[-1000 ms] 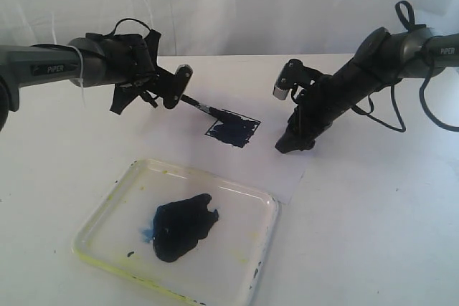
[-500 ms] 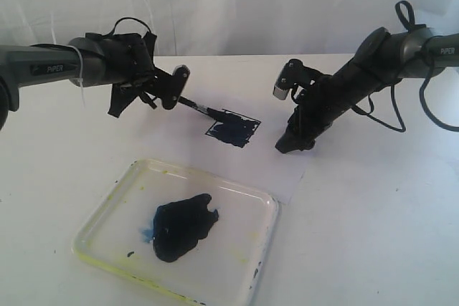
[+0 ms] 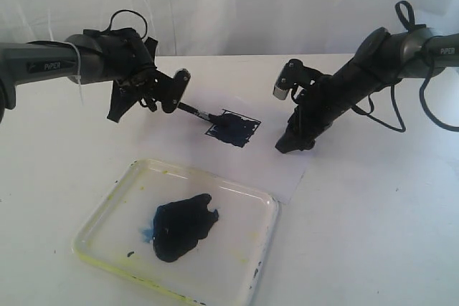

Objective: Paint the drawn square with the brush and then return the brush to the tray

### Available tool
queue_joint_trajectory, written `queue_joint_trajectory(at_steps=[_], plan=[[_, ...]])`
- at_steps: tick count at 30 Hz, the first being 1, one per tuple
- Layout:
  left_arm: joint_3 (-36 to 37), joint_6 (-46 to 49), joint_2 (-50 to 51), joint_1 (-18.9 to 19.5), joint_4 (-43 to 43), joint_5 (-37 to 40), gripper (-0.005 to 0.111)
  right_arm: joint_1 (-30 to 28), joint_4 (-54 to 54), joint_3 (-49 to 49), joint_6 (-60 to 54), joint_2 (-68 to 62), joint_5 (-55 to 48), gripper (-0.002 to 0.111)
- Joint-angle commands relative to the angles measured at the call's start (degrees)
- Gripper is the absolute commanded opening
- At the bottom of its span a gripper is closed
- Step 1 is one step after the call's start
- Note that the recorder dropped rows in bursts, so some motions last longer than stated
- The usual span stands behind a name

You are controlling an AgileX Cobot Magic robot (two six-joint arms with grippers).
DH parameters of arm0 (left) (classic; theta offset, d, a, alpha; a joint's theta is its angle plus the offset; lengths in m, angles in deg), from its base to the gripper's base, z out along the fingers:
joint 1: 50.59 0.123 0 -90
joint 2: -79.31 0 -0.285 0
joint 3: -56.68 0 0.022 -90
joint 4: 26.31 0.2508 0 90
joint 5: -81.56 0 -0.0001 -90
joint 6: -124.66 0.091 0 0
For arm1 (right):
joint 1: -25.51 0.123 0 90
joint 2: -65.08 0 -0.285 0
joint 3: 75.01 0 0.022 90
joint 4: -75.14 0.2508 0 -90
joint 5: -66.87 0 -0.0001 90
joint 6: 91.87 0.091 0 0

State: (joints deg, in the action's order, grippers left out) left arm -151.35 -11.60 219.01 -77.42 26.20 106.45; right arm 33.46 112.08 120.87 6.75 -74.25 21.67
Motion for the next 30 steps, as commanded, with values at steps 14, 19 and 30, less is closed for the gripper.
queue_joint_trajectory(at_steps=[14,19,30], plan=[[0.0,10.4,-2.9,-0.1,-6.0,5.9,0.000,-0.3,-5.6,-1.2,0.5,-2.4,0.8,0.070],[0.0,11.8,-2.9,0.2,-8.6,5.9,0.000,-0.3,-5.6,-1.2,0.6,-2.4,0.8,0.070],[0.0,13.5,-2.5,1.7,-8.5,6.3,0.000,-0.3,-5.6,-1.2,0.6,-2.4,0.8,0.070]])
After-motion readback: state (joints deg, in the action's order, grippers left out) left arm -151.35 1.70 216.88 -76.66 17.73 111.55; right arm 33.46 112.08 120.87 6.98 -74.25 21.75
